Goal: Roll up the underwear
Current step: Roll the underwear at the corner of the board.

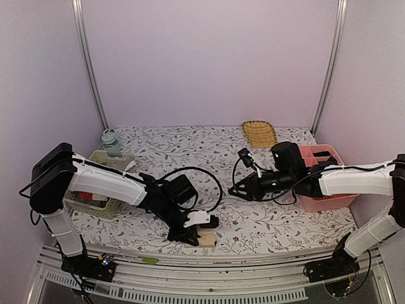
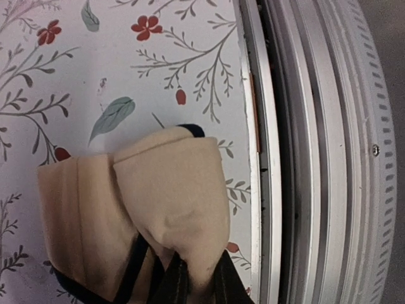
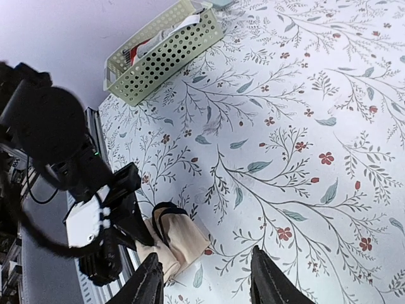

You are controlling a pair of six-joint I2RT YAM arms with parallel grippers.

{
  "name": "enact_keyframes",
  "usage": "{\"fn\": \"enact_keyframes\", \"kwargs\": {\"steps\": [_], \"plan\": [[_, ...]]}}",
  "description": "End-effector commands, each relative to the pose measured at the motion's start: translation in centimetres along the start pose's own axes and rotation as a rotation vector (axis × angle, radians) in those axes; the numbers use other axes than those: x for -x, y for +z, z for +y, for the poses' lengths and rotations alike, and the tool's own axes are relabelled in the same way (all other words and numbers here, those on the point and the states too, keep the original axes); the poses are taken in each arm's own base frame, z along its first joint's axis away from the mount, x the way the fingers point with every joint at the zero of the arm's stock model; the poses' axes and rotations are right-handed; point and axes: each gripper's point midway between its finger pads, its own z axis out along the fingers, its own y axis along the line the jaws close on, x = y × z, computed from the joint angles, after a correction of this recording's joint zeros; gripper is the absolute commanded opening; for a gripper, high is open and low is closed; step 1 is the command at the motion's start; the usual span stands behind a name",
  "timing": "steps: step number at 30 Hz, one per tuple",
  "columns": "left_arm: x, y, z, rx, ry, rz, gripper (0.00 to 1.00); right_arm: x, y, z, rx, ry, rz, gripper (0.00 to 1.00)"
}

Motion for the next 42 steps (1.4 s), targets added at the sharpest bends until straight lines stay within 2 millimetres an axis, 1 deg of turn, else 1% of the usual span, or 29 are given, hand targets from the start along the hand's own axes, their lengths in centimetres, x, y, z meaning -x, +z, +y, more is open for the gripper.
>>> {"fn": "enact_keyframes", "kwargs": {"steps": [1,3,5,7,10,12,13,15,18,20,22,23,28,31,33,34,35,37,38,39,42], "plan": [[-3.2,1.0,-0.8,-0.166,-0.201,0.091,0.0,-0.7,-1.4,1.0,-0.105,-0.099,-0.041,0.48],[-3.6,1.2,-0.4,-0.201,-0.243,0.097,0.0,-1.6,-1.6,2.6,-0.114,-0.145,-0.022,0.48],[-4.0,1.6,-0.1,-0.221,-0.268,0.111,0.0,-2.6,-1.5,4.6,-0.117,-0.217,-0.001,0.46],[-5.1,2.7,0.2,-0.247,-0.299,0.142,0.0,-3.6,-1.3,6.2,-0.105,-0.272,0.018,0.45],[-5.9,3.5,0.9,-0.258,-0.322,0.168,0.0,-5.1,-0.4,7.7,-0.081,-0.337,0.064,0.45],[-6.0,3.8,1.3,-0.262,-0.33,0.177,0.0,-6.1,0.9,8.2,-0.073,-0.392,0.118,0.45],[-5.9,3.9,1.6,-0.263,-0.331,0.178,0.0,-7.1,2.0,7.8,-0.078,-0.41,0.169,0.44],[-6.1,4.2,2.1,-0.255,-0.34,0.189,0.0,-8.1,3.8,7.3,-0.091,-0.481,0.245,0.43],[-6.2,4.3,2.5,-0.248,-0.348,0.194,0.0,-8.6,5.9,7.2,-0.074,-0.529,0.303,0.42],[-6.3,4.3,2.7,-0.246,-0.351,0.194,0.0,-9.0,7.0,7.3,-0.049,-0.556,0.33,0.42],[-6.3,4.2,2.9,-0.237,-0.35,0.193,0.0,-9.6,7.9,7.4,-0.022,-0.57,0.358,0.43],[-6.4,4.1,3.0,-0.233,-0.352,0.193,0.0,-10.2,8.2,7.5,-0.004,-0.575,0.376,0.43],[-6.8,4.2,3.4,-0.217,-0.355,0.204,0.0,-13.2,9.7,6.6,0.025,-0.573,0.453,0.42],[-6.8,4.2,3.5,-0.212,-0.354,0.206,0.0,-14.3,10.2,6.4,0.035,-0.568,0.467,0.41],[-6.8,4.2,3.6,-0.21,-0.35,0.205,0.0,-15.0,10.5,5.9,0.028,-0.561,0.484,0.37],[-6.7,4.2,3.6,-0.21,-0.349,0.206,0.0,-15.3,10.6,5.8,0.029,-0.558,0.491,0.32],[-6.8,4.2,3.6,-0.206,-0.347,0.206,0.0,-15.6,10.7,5.7,0.03,-0.553,0.499,0.27],[-6.8,4.1,3.9,-0.186,-0.348,0.21,0.0,-15.9,10.6,5.5,0.029,-0.549,0.509,0.11],[-6.8,3.9,4.2,-0.169,-0.347,0.209,0.01,-16.0,10.5,5.5,0.027,-0.544,0.512,0.06],[-6.7,3.7,4.3,-0.158,-0.347,0.207,0.06,-16.2,10.3,5.5,0.029,-0.541,0.521,0.01],[-5.8,2.6,5.2,-0.125,-0.353,0.168,0.2,-16.7,9.8,5.6,0.04,-0.526,0.546,0.0]]}}
